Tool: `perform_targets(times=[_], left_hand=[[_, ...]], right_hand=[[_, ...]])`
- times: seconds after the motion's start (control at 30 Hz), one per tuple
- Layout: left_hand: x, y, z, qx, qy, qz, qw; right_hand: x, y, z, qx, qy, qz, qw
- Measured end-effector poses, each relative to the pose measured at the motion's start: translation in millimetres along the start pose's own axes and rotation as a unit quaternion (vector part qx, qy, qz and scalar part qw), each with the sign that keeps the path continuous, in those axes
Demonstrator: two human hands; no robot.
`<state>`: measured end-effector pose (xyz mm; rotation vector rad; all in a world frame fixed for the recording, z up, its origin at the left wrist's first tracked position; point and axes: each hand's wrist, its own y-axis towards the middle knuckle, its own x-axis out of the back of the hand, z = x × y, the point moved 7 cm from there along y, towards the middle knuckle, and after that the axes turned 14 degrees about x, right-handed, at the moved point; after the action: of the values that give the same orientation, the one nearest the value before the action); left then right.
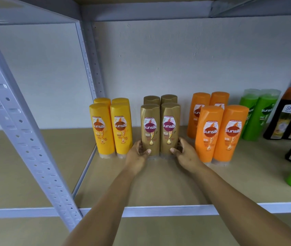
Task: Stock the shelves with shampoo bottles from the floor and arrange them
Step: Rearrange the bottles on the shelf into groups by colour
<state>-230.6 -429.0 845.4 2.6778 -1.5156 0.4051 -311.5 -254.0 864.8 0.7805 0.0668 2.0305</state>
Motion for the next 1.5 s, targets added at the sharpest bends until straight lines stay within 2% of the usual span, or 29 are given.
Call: perform_targets(times=[0.37,0.53,0.9,1.5], left_hand=[[-2.6,-3.1,-1.9,-0.003,0.020,-0.037,0.999],[-4.5,-2.2,0.3,0.001,0.012,-0.058,0.998],[-6.1,7.9,-0.9,-0.008,0.028,-0.053,0.998],[-8.1,21.9,-3.5,-0.006,0.049,-0.062,0.997]], right_hand=[[-9.4,-0.7,-0.9,-0.037,0.060,-0.035,0.997],[-7.5,1.8,-3.0,-0.031,0.035,-0.076,0.996],[-7.4,9.0,-8.9,-0.023,0.025,-0.048,0.998],[-6.1,22.6,-17.0,-0.069,0.030,-0.021,0.997]])
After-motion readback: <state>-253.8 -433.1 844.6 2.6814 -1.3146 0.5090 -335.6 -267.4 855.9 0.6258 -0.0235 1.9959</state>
